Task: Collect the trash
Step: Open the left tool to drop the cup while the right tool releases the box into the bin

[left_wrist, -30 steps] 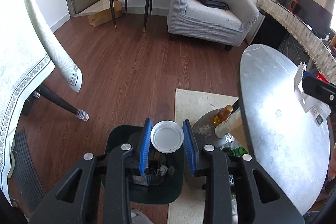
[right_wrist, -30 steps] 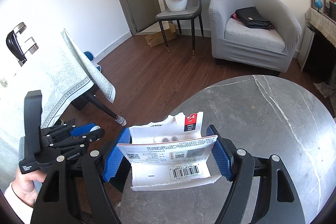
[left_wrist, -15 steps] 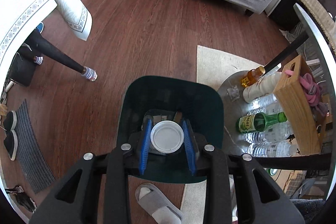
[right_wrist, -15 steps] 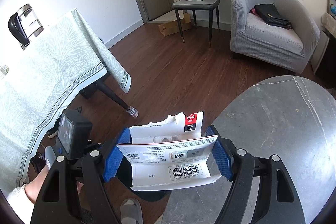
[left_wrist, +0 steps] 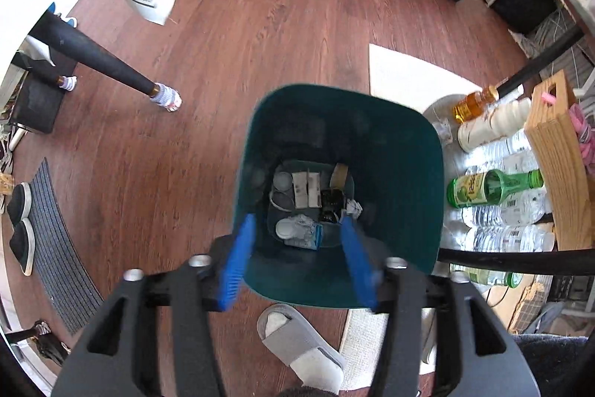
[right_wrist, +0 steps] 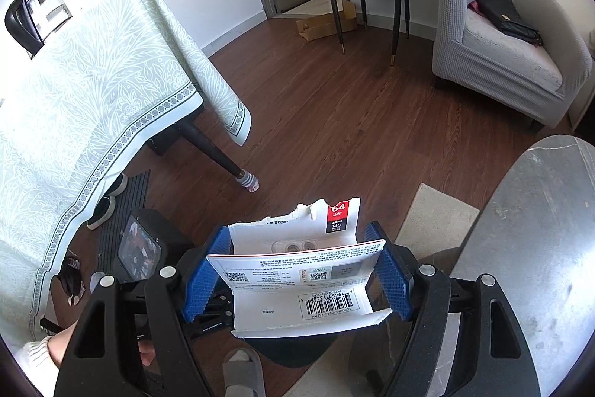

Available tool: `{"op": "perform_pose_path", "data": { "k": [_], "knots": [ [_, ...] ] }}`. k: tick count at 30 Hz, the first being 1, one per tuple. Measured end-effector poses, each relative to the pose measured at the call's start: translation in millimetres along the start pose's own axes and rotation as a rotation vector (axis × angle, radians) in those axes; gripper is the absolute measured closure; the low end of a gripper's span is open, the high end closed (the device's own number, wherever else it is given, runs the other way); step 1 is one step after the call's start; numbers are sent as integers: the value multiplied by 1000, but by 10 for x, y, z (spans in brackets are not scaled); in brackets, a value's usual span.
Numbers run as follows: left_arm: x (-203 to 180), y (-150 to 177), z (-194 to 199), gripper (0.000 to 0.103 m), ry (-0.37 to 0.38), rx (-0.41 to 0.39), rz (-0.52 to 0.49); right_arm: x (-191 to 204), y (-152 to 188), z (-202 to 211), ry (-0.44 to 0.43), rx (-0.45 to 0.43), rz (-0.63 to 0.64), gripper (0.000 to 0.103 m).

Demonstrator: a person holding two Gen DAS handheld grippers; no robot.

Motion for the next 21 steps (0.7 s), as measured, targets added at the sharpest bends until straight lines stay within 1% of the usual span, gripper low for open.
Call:
{"op": "perform_pose_path", "data": {
  "k": [6,8,10,13,15,17,18,21],
  "knots": [
    [271,-38,247,44,5,-70,53,110,44,-342,10,55,16,27],
    [369,-63,380,44,5,-109,77,162,67,-464,19,74,33,27],
    [440,-94,527,45,-14,-152,86,208,114,-584,36,98,52,27],
    [558,-124,763,45,13,-215,131,227,170,-764,44,131,61,27],
    [628,-139,901,50,-5,-254,146,222,216,-879,50,152,62,27],
    [669,-156,1027,52,-26,-294,151,195,296,-1010,56,185,63,27],
    [684,-168,1087,55,-23,-309,154,187,344,-1072,57,200,64,27],
    [692,-197,1225,57,6,-347,164,168,482,-1276,61,251,75,27]
  ]
}}
Point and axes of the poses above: each gripper's, at about its wrist camera, not at the fingertips, and z roughly against the way its jaws point, x to its left, y to its underside, the point moved 4 cm from there along -z, roughly the way its jaws point, and after that the axes turned 11 degrees about -y, right-handed, at the moved point
